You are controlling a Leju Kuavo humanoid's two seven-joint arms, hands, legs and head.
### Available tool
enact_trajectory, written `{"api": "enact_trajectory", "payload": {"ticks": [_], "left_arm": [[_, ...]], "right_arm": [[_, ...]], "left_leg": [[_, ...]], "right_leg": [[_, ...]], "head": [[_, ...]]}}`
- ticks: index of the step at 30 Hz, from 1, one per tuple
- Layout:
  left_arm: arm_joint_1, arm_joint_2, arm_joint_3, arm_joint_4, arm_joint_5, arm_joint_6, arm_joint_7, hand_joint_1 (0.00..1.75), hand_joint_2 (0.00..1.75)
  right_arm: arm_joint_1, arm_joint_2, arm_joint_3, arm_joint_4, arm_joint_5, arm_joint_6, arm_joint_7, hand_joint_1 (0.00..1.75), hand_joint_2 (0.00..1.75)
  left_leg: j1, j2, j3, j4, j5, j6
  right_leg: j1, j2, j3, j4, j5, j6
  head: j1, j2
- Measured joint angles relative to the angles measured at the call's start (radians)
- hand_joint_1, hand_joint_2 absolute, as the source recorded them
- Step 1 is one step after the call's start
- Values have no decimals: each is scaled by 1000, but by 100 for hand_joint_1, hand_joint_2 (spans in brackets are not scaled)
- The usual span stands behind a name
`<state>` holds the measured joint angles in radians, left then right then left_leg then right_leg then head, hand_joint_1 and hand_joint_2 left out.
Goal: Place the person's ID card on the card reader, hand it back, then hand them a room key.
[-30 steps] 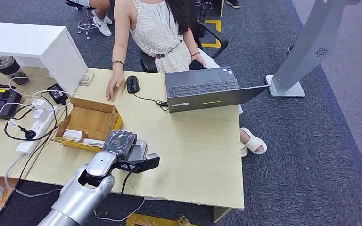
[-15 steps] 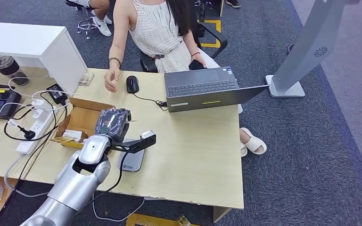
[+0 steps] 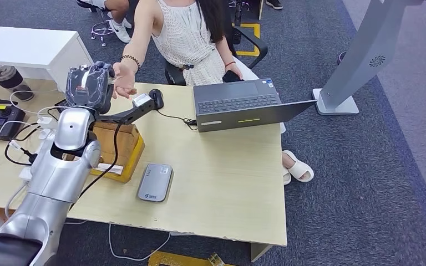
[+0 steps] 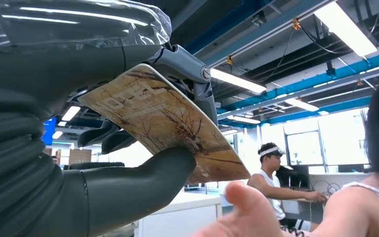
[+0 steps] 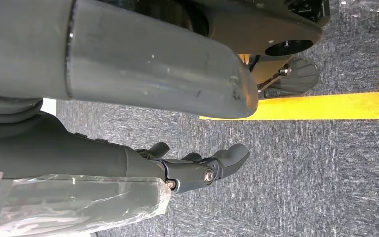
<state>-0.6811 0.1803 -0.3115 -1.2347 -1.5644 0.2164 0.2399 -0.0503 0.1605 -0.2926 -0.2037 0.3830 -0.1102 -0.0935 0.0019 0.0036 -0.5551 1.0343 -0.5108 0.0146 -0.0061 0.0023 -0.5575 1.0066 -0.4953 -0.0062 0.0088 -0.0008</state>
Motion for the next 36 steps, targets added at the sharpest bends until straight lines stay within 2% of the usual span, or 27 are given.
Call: {"api": "enact_trajectory", "payload": {"ticks": [4,8,30,31,32,33,36], "left_arm": [[-10,6,5,14,-3,0,2,175,175],[-11,8,6,24,10,-17,-12,0,175],[18,8,6,45,36,-4,-30,0,175],[40,8,6,23,51,7,-45,0,175],[95,8,6,-32,81,21,-67,0,175],[172,10,5,-109,115,37,-92,0,175],[482,39,-2,-381,182,92,-135,0,175]], "right_arm": [[0,0,0,0,0,0,0,0,0],[0,2,0,0,0,1,1,0,0],[0,4,0,0,15,-2,6,0,0],[0,4,-3,0,13,-4,5,0,0],[1,5,-9,0,8,-9,2,0,0],[3,6,-18,0,2,-13,-2,0,0],[9,9,-58,0,-17,-25,-18,0,0]], "left_leg": [[0,0,0,0,0,0],[0,0,0,0,0,0],[0,0,0,0,0,0],[0,0,0,0,0,0],[0,1,0,0,-1,0],[0,2,0,0,-1,0],[0,3,0,0,-3,1]], "right_leg": [[0,0,0,0,0,0],[0,0,0,0,0,0],[0,0,0,0,0,0],[0,0,0,0,0,0],[0,1,0,0,0,0],[0,2,0,0,0,0],[0,3,-1,-1,-2,1]], "head": [[0,0],[0,0],[0,0],[0,0],[0,0],[0,0],[0,0]]}}
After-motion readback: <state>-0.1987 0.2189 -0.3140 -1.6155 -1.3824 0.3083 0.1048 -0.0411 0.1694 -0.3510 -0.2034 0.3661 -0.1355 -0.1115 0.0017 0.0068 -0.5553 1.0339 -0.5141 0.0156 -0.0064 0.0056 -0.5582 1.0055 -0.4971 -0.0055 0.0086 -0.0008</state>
